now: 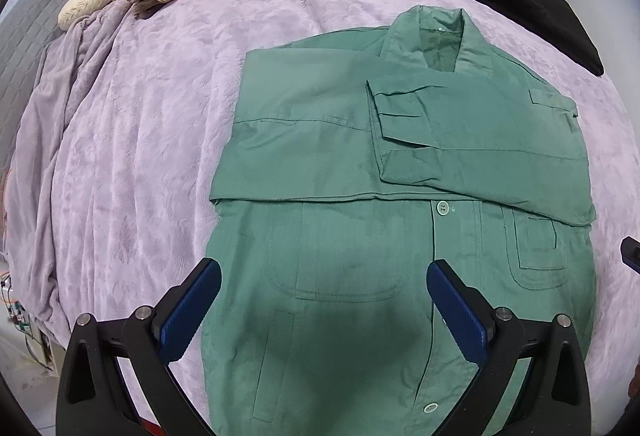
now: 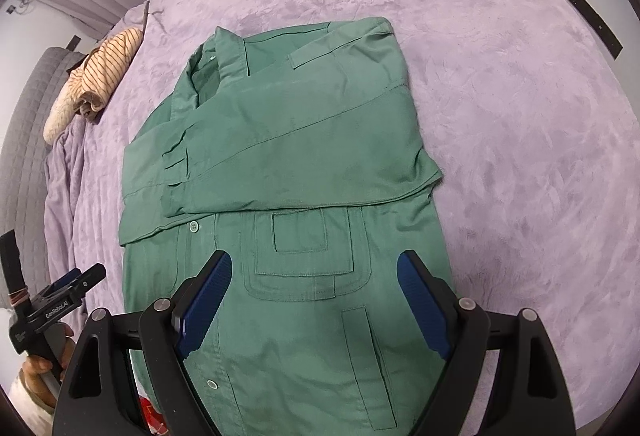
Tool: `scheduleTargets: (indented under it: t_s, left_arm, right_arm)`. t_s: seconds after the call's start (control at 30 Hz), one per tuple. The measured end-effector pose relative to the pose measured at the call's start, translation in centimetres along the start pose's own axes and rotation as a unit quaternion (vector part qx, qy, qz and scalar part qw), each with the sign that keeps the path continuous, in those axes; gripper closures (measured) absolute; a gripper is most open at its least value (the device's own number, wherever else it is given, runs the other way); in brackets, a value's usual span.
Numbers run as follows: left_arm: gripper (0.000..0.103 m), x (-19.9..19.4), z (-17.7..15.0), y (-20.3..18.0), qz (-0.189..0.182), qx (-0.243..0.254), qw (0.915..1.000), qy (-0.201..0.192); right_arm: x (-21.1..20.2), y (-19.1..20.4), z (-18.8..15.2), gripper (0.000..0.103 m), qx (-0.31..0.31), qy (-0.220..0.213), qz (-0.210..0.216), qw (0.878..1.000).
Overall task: Fold large clothes
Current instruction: 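Move both open grippers over the jacket to its hem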
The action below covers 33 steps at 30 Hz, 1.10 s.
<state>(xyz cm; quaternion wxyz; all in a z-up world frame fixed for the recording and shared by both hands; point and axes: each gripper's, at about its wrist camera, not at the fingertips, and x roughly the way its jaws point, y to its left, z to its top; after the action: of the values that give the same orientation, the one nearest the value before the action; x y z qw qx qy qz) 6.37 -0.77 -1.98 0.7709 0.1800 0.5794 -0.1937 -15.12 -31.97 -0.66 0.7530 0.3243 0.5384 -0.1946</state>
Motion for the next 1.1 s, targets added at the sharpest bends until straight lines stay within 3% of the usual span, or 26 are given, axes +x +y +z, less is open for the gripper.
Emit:
scheduleTargets:
  t_s: [0.3,0.6,0.83,1.1]
  left_arm:
    - [0.000,-1.3,-3.9,0.5,0.012,-0.038,0.9991,0.012]
    - [0.000,-1.2,-7.4,2.1,0.011,-0.038,0.9987,0.032]
    - [0.000,0.8,-11.9,4.9,0.001,-0.043,0.9973,0.060]
    - [0.000,2.9,-18.0,11.0,0.005,-0.072,0.9927,0.096]
  right_arm:
    - [0.8,-0.7,-0.6,0.016,-0.013,0.039,0.026,0.999]
    - [1.0,-0.7,-2.7,0.016,0.002,0.046,0.045,0.998]
    - [1.5,-0.7,-7.4,0.016,0.021,0.055,0.041,0.997]
    - [1.9,-2.5,-14.4,0.016,0.074,0.069,0.031,0.994]
